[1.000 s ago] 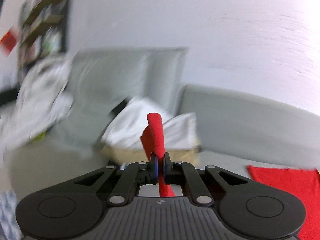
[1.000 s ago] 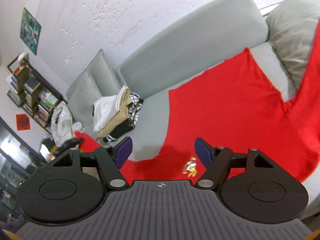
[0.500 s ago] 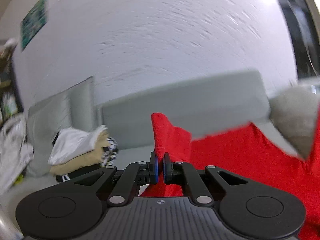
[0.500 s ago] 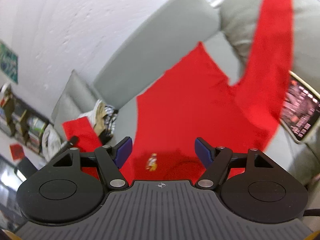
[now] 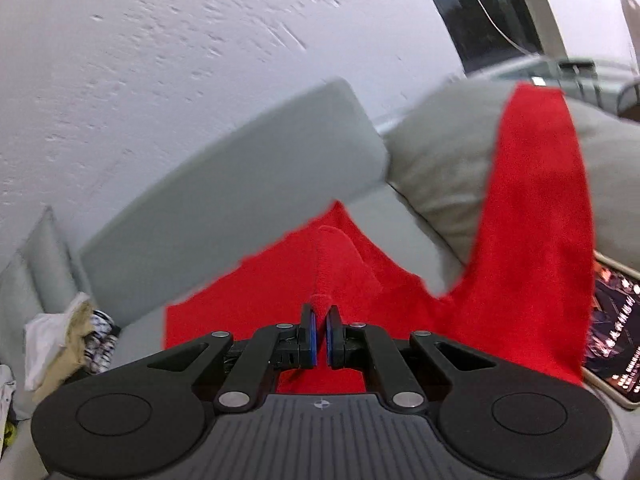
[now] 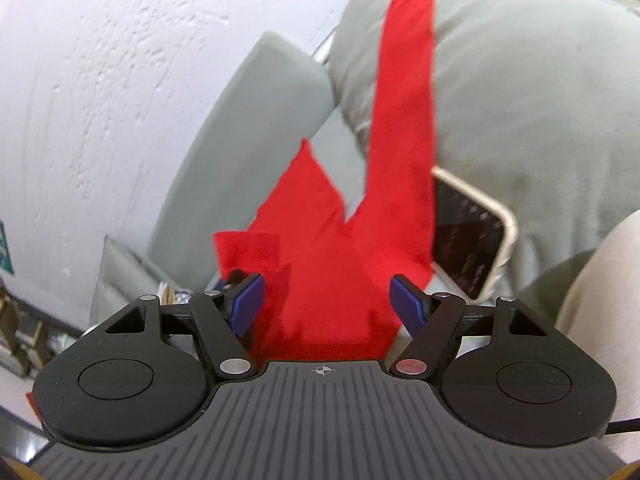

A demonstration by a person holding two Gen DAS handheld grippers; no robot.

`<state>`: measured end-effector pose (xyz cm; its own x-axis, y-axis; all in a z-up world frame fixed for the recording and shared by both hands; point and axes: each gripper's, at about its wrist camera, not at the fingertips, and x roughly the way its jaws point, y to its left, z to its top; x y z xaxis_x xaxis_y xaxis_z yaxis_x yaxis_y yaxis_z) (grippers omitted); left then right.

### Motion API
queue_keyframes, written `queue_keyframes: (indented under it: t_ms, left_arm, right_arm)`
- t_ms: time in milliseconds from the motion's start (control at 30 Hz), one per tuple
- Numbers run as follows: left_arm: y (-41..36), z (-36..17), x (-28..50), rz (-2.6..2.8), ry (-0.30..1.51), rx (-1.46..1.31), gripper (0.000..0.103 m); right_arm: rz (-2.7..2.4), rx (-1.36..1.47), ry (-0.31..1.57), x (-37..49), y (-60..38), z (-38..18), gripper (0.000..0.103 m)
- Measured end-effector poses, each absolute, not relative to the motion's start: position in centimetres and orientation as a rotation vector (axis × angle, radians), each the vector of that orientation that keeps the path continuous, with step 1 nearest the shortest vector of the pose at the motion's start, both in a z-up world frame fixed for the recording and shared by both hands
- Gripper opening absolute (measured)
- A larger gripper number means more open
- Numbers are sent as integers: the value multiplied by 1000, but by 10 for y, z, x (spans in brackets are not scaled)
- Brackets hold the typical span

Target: Fold clothes

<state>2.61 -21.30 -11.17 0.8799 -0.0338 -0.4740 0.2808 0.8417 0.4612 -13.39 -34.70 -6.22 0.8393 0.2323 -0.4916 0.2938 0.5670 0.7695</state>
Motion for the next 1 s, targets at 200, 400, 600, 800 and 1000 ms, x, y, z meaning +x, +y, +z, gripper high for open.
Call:
queue_keyframes:
  t_ms: [200,400,600,800,1000]
  left_arm:
    - [-230,-146,-13,-304,552,804,51]
    - [-167,-106,-66,-424,563,644,70]
    - [-47,-94,-66,-216,656,338,70]
    - [80,-104,-62,140,745,-6,65]
    - [83,-119,-86,63,726,41,73]
  right_arm:
    - [-30,987,610,-131,-349,-66,75]
    - [-9,956,609,-121,-339,-62,75]
    - [63,830,670,-91,-306,-67,69]
    - [102,813,798,-59,-282,-100,61]
    - [129,933,815,-44,-285,-121,61]
